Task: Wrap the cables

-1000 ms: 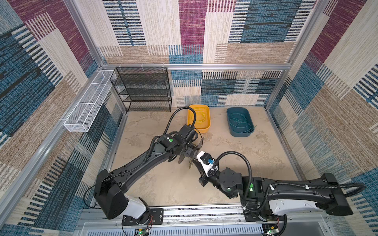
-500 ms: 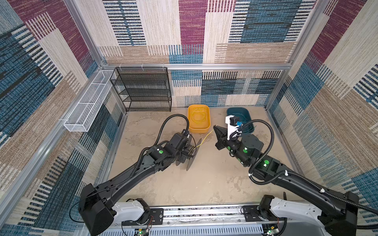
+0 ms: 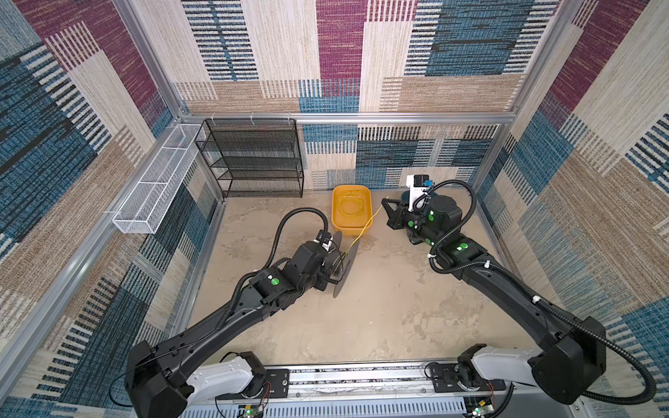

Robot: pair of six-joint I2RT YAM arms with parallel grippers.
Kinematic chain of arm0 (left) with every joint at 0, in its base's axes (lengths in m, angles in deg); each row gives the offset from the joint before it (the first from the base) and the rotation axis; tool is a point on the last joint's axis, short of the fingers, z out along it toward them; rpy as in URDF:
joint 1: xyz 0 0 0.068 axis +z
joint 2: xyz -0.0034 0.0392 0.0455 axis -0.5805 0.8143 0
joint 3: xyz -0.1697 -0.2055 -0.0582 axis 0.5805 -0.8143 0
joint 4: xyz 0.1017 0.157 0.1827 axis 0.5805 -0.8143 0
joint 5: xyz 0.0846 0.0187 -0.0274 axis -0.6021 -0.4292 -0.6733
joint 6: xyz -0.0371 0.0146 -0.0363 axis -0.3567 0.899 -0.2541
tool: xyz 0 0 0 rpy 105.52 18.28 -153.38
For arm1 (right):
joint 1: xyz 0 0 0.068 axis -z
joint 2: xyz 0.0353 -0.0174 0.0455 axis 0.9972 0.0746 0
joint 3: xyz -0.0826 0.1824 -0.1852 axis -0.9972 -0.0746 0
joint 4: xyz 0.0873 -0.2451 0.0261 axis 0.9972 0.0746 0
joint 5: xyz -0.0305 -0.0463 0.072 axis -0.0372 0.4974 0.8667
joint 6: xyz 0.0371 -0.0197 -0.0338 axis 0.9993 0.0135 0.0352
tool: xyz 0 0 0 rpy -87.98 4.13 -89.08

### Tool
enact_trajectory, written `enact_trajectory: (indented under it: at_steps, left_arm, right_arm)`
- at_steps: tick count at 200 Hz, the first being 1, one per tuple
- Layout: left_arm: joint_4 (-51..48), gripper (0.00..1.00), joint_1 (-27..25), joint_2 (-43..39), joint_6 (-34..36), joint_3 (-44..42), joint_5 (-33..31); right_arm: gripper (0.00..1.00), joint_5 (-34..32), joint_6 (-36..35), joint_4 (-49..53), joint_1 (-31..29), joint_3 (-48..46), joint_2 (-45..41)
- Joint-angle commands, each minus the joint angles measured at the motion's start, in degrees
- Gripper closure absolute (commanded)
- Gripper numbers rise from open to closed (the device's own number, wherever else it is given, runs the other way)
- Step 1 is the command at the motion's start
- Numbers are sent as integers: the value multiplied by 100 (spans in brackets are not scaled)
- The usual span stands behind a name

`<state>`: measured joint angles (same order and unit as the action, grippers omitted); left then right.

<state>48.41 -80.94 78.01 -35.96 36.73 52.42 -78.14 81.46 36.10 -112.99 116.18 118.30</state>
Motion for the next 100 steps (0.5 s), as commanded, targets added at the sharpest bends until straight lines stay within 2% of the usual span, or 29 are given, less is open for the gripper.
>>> enact_trajectory:
  at_steps: [1, 65, 100]
  left_arm:
    - [-1017, 100, 8, -66, -4, -71, -232]
    - [-1015, 100, 1, -282, -66, -90, -249]
    - [-1017, 100, 1, -538, -30, -176, -222]
  right_arm:
    - [100, -313, 160, -942, 90, 6, 23]
    - [100, -255, 206, -814, 173, -217, -19]
    - [100, -115, 290, -671, 222, -44, 107]
